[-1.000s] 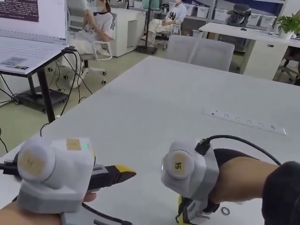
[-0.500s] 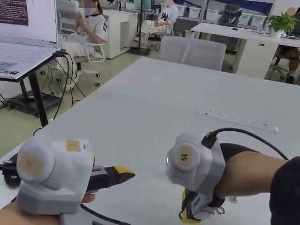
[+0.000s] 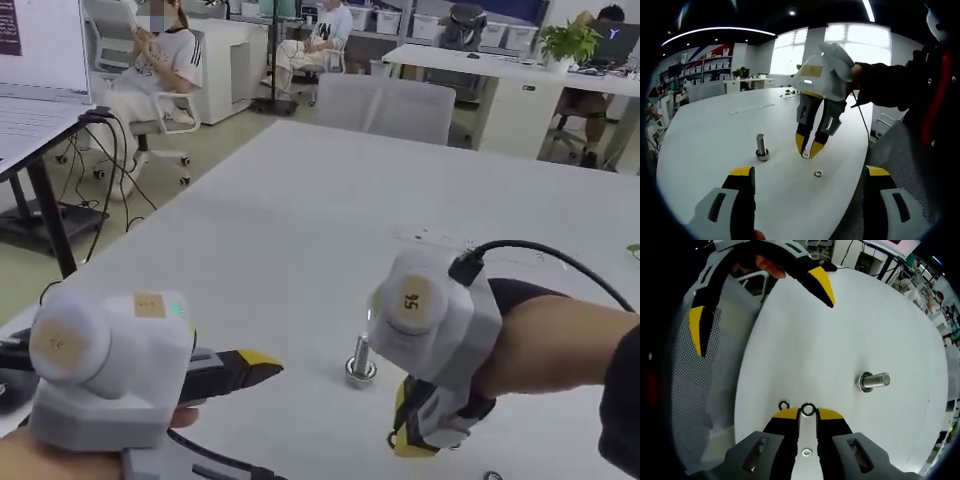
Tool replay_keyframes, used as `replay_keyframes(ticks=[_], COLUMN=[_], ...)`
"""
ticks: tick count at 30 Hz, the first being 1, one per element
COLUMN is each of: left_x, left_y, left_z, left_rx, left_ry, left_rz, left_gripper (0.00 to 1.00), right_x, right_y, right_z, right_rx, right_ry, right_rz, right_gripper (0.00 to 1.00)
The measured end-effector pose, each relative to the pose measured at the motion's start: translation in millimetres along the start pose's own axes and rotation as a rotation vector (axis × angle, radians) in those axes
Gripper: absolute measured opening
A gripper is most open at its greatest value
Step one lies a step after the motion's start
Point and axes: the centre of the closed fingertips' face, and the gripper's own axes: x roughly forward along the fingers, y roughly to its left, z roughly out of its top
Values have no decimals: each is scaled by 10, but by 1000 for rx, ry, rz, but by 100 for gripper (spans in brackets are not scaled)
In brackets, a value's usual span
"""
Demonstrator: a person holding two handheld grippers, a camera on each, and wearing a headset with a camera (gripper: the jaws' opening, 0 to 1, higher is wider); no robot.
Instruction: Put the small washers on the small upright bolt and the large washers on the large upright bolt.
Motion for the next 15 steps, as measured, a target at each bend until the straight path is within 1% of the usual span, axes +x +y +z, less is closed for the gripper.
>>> replay_keyframes(ticks=[5,12,15], left_x=[41,106,124], left_y=[16,34,36], left_z=[11,40,34], left_rx=[4,11,13], left_ry=[7,13,18], left_rz=[-14,-38,-49], left_gripper=[89,89,89], right_x=[-96,-217,-260], right_y=[-21,-56,-73], right_z=[-72,-119,-141], right_rx=[19,48,57], right_ry=[-1,-9,-9], right_rz=[-12,-27,-35], right_gripper=[13,13,13])
